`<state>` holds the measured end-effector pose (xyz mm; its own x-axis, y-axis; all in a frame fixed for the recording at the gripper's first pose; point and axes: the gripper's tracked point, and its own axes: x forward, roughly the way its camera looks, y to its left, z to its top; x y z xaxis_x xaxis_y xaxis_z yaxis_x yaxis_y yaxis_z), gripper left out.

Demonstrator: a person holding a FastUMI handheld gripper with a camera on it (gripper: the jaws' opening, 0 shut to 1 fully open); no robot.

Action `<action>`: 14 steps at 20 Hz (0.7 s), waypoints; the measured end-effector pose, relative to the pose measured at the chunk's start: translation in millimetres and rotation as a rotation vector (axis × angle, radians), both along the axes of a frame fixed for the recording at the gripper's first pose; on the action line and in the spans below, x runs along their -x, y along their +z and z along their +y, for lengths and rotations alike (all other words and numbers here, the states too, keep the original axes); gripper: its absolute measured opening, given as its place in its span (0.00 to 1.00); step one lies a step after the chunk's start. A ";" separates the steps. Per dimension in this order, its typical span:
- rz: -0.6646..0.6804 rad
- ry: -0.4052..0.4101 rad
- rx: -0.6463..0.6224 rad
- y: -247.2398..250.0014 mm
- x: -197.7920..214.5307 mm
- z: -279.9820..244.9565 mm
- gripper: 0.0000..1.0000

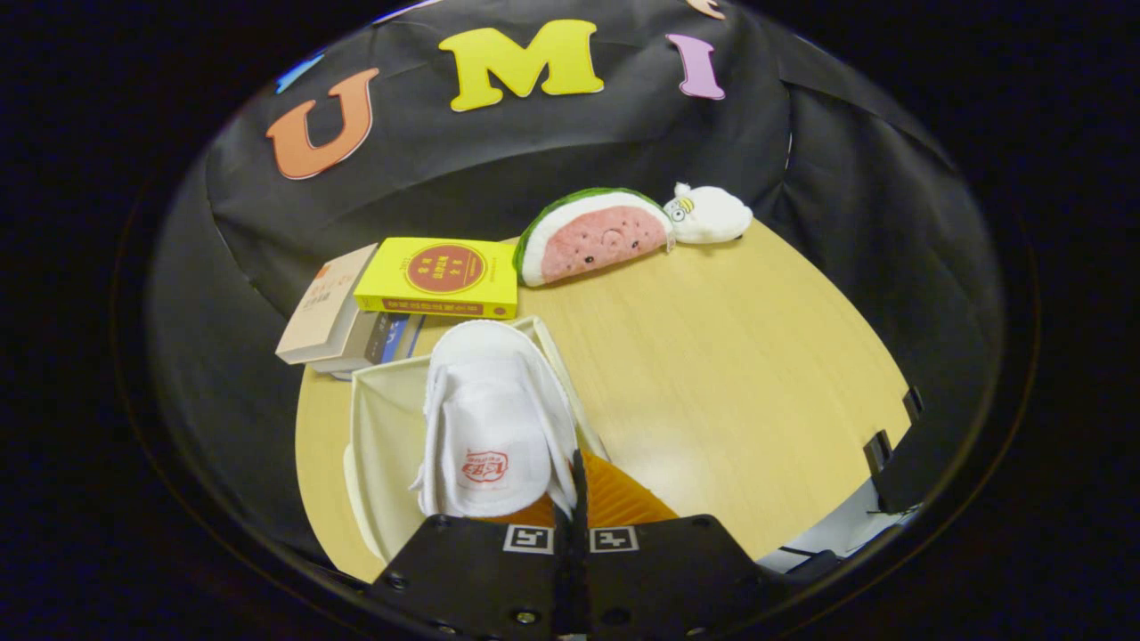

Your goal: Open the storage box then place both shoes into the box .Put the left shoe in first, then the right shoe, with the right side of both shoes facing outward in a uniform manner.

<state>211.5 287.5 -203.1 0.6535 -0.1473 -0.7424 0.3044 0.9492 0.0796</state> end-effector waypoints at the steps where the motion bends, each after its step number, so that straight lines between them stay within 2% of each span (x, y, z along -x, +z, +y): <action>1: -0.002 0.001 0.007 0.2 -1.6 -0.1 0.00; 4: 0.002 -0.014 0.010 -1.3 -2.3 -1.2 0.00; 10: -0.031 0.015 0.104 -2.8 -3.4 5.6 0.02; 14: -0.049 0.062 0.087 -3.6 -4.1 17.3 0.22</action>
